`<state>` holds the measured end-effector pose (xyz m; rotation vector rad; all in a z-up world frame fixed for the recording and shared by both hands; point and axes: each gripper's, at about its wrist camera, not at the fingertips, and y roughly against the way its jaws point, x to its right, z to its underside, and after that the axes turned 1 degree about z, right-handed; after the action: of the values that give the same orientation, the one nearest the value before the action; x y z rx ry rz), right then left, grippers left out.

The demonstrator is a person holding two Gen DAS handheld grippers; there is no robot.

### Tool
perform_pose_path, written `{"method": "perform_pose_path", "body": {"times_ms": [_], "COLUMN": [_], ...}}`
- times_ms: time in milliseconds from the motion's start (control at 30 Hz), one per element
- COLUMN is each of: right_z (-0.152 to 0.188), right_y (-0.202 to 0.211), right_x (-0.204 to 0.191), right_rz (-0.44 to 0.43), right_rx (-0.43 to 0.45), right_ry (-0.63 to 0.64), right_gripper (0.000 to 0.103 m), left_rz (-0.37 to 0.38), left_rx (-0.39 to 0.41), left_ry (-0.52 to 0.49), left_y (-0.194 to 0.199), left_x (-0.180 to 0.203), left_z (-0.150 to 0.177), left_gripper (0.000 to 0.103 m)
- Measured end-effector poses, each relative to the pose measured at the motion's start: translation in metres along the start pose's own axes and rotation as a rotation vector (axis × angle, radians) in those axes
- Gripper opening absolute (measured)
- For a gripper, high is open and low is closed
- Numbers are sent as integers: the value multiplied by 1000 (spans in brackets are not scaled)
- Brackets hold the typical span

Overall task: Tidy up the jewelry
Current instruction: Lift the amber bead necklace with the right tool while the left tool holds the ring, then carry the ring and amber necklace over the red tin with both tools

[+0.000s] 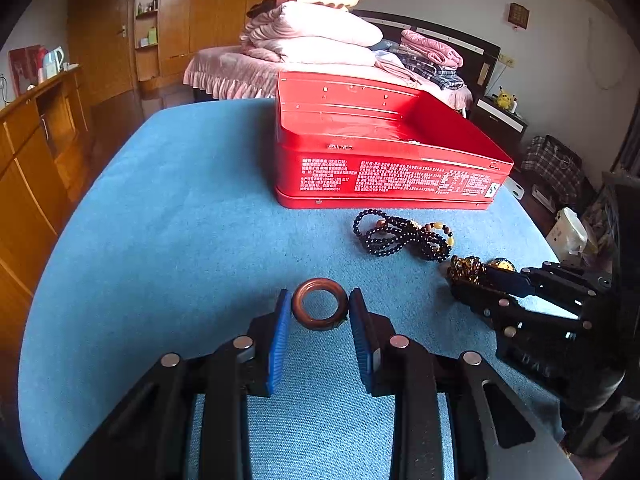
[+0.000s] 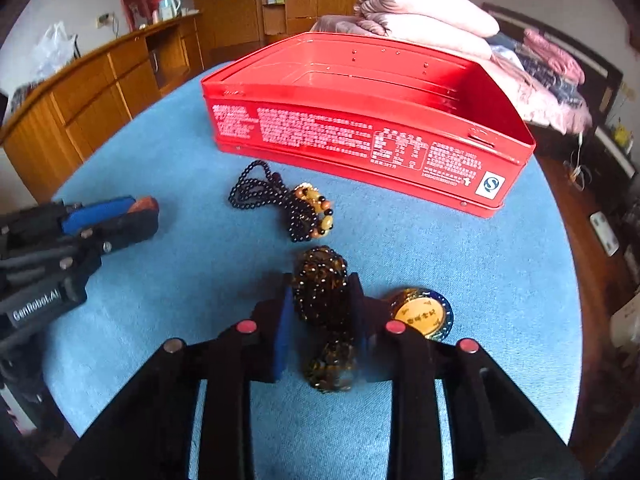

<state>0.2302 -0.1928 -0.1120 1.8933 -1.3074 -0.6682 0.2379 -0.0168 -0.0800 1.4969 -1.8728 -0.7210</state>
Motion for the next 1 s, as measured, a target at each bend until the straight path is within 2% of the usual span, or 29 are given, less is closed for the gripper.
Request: {"method": "perform_pose_path", "body": {"times_ms": [100, 233, 500, 1000], "right_z": [0, 1, 4, -30], "right_y": [2, 2, 8, 73], "right_x": [3, -4, 0, 21], "right_rz": [-8, 20, 19, -15], "right_rx": [4, 1, 34, 185], "right_ry": [-33, 4, -49, -98], "right_gripper": [22, 24, 19, 19], "left_rz": [-2, -3, -4, -1], "left_rx": [-4, -9, 0, 94], "left_ry": [1, -2, -12, -2], "left_y": [-2, -4, 1, 30], "left_x": [0, 1, 5, -4], "left_z": [1, 3, 2, -32], "left_gripper": [29, 29, 29, 29]}}
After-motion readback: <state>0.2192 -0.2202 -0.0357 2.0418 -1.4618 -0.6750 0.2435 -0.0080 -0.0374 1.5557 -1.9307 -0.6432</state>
